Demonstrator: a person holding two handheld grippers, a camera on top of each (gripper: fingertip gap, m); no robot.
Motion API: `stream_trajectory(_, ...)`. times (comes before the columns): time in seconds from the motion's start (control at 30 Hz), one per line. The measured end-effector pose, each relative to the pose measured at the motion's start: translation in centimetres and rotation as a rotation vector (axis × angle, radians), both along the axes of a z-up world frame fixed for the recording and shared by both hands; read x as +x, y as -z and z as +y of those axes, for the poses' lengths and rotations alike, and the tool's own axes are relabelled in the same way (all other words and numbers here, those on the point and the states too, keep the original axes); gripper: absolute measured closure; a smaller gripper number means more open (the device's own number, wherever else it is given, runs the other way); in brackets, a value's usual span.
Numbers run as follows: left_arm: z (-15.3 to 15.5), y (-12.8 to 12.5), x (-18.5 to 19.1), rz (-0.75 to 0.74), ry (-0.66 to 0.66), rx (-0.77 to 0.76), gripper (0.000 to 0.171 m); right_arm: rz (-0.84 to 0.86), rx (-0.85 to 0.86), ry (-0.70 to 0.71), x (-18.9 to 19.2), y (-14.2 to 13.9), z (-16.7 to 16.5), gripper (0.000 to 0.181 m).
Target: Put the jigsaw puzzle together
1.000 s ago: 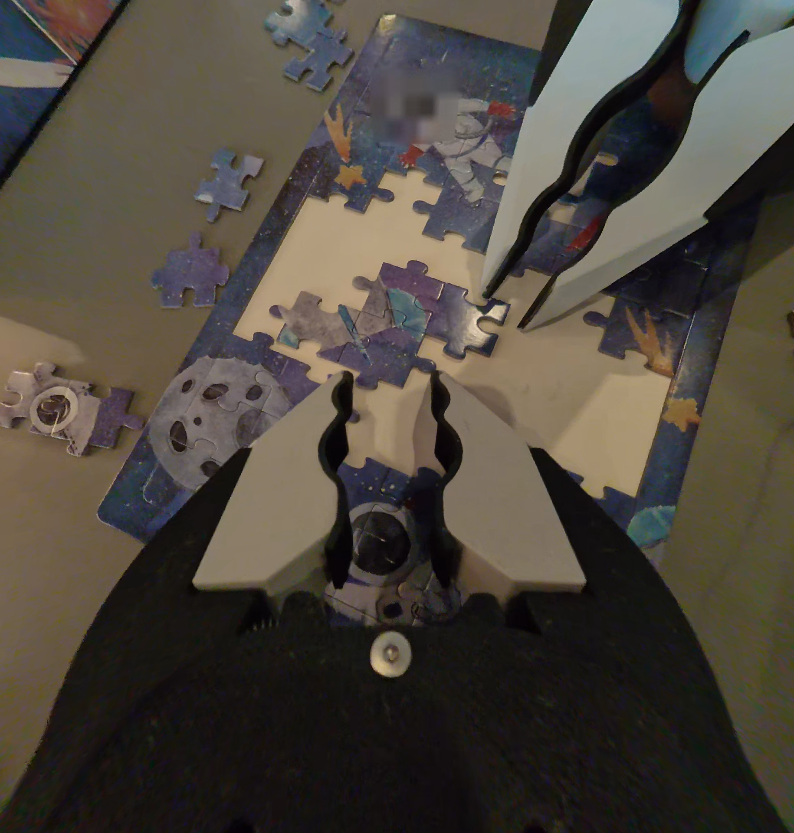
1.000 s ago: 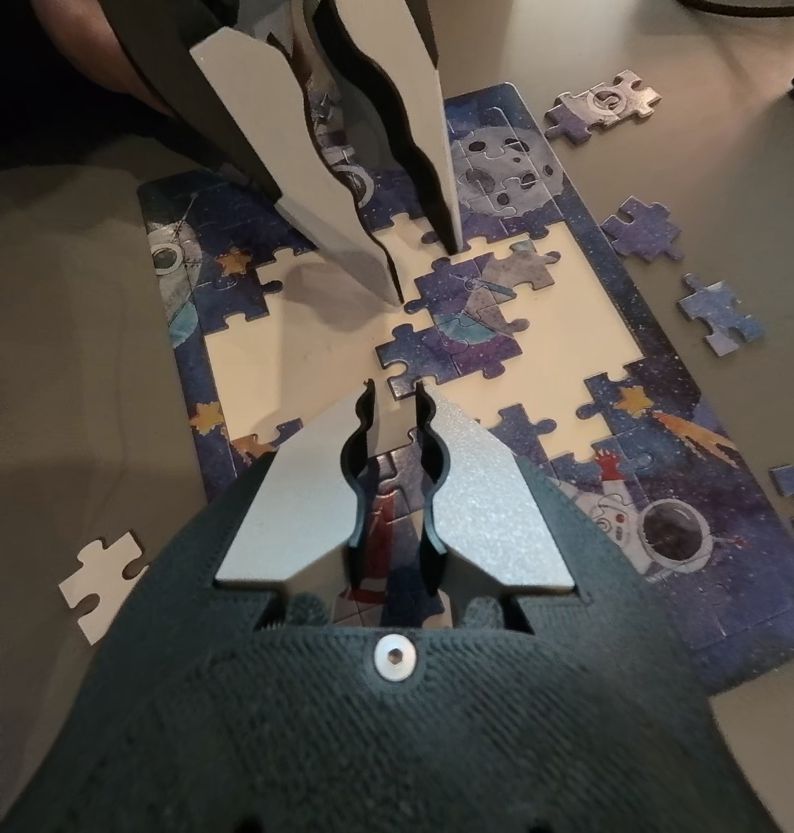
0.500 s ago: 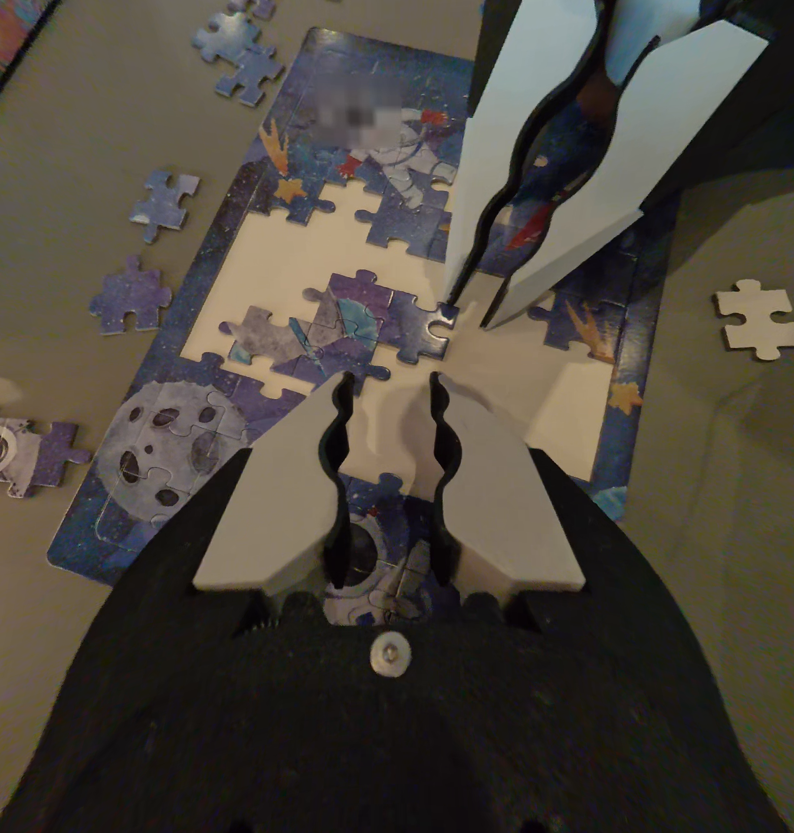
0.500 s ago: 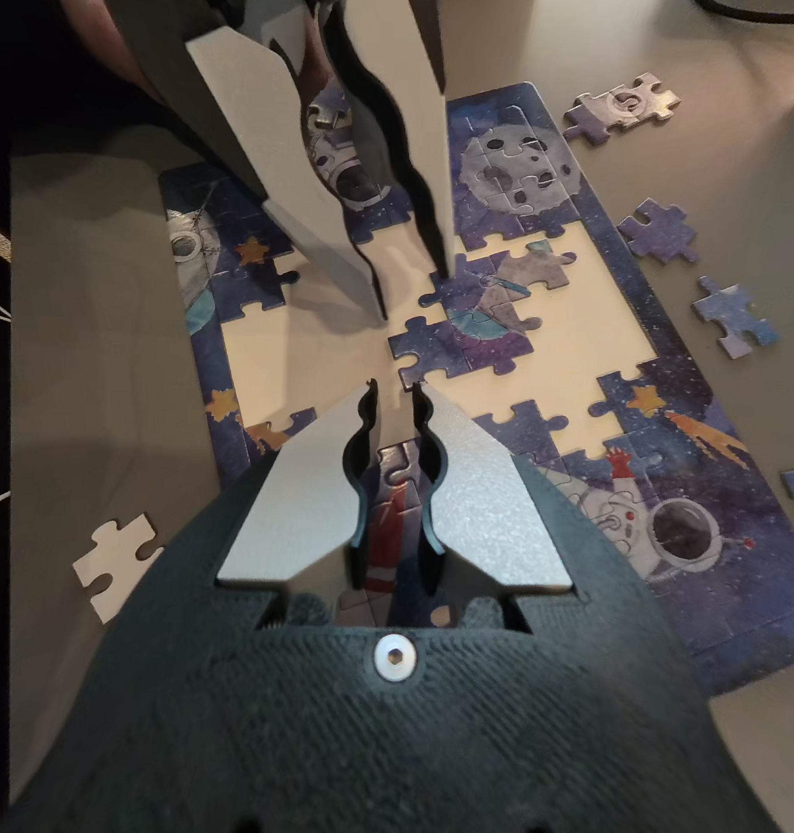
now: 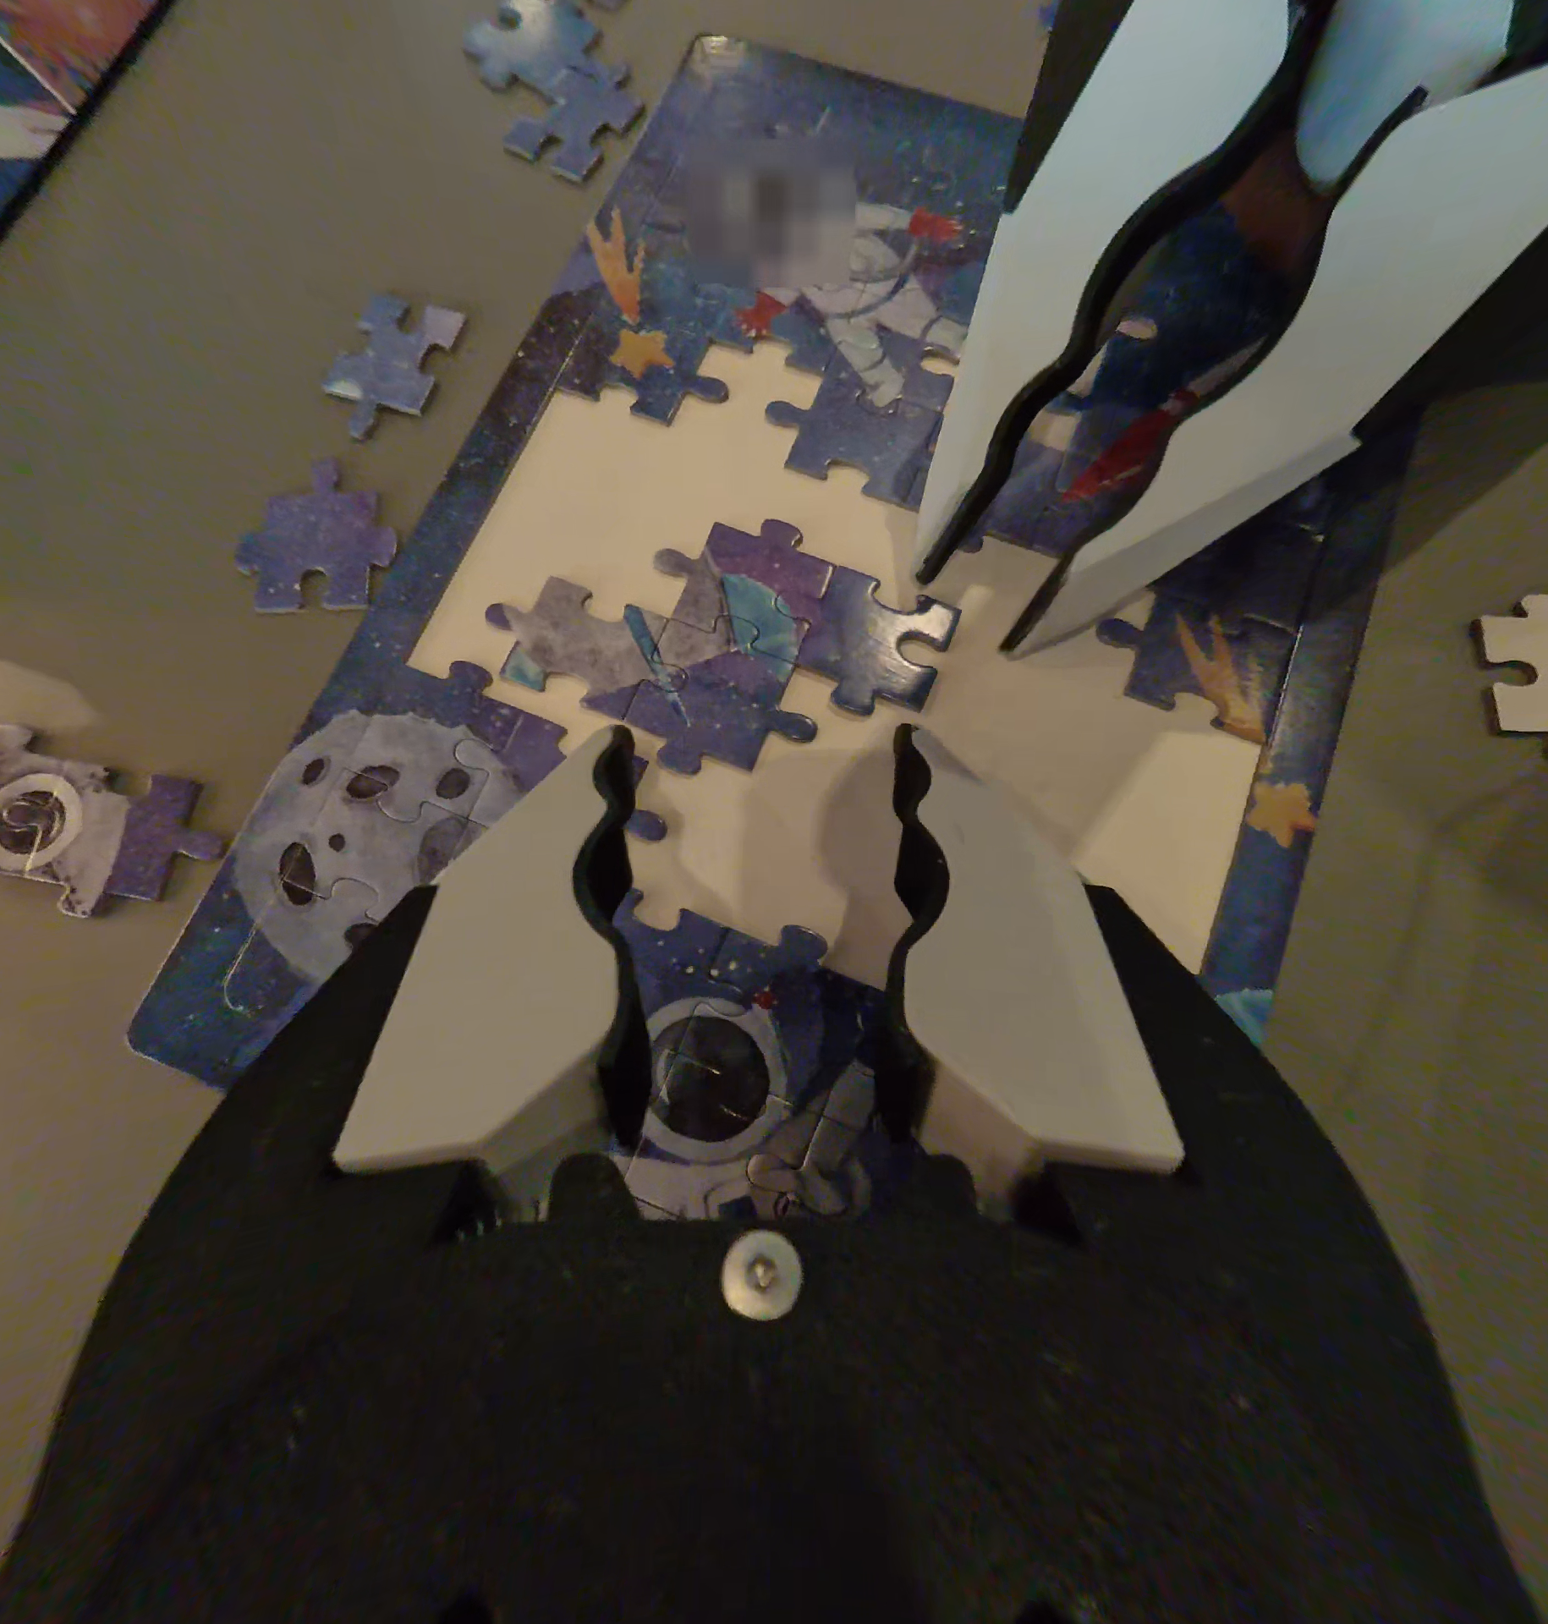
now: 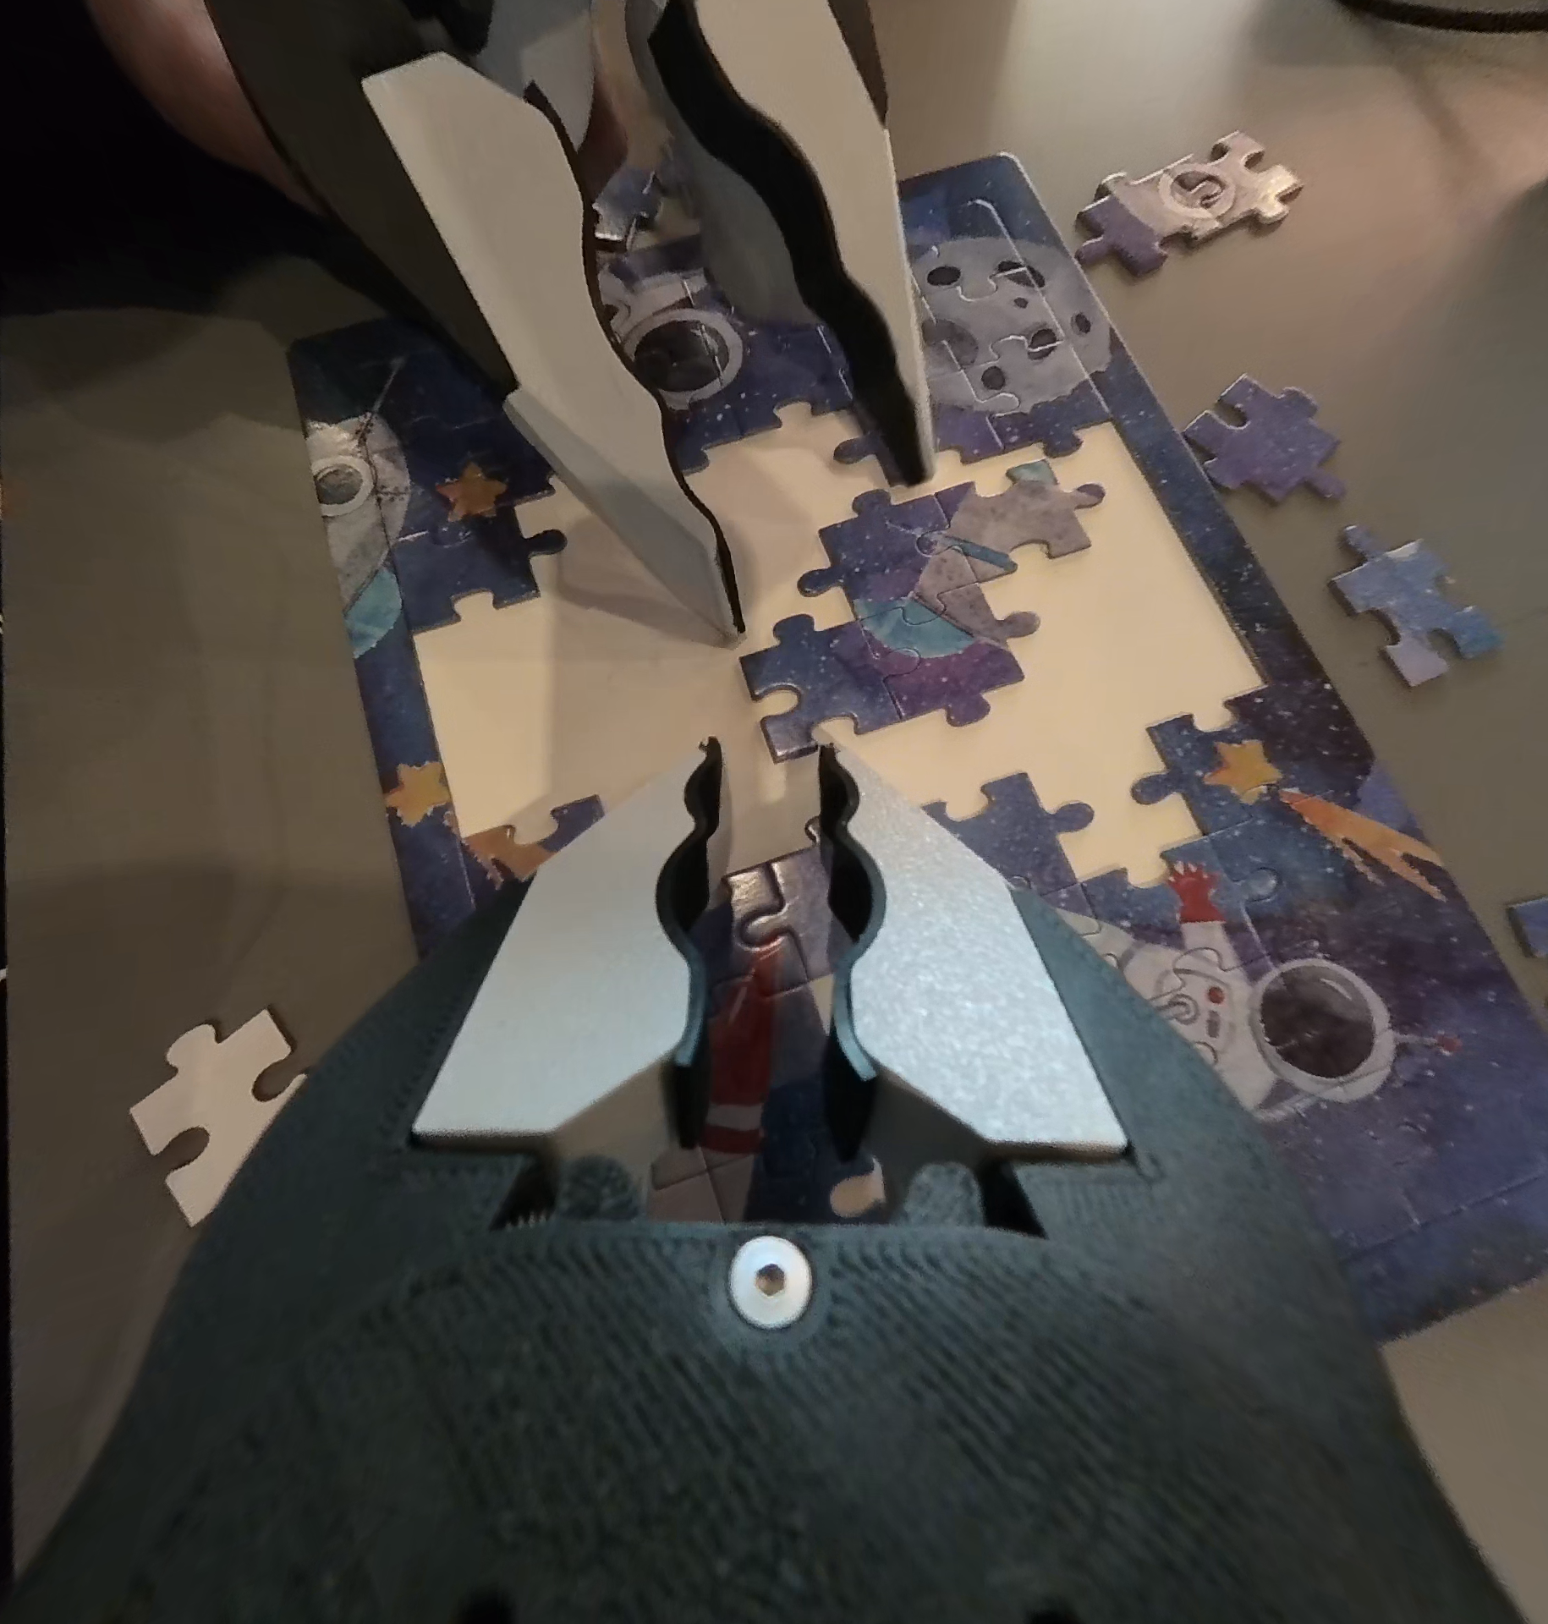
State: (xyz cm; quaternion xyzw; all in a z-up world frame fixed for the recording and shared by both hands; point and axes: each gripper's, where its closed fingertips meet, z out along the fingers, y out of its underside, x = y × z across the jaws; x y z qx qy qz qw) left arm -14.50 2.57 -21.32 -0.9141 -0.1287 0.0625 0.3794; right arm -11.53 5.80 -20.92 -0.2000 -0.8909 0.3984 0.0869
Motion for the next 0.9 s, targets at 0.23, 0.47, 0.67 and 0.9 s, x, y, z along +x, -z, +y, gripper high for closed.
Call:
stream_trajectory(0.23, 0.16, 0.00, 0.54, 0.001, 0.035, -0.001, 0.123, -0.008, -0.003, -0.012, 0.23, 0.00, -0.03, 0.160)
stream_trajectory(0.47, 0.24, -0.02, 0.94, 0.005, 0.060, -0.001, 0.131, -0.021, -0.011, -0.026, 0.54, -0.01, -0.05, 0.161)
stream_trajectory(0.67, 0.25, -0.03, 1.01, 0.008, 0.064, -0.002, 0.133, -0.024, -0.013, -0.030, 0.66, -0.02, 0.01, 0.161)
stream_trajectory(0.9, 0.25, -0.03, 1.00, 0.001, 0.063, -0.001, 0.132, -0.024, -0.013, -0.031, 0.67, -0.02, 0.03, 0.162)
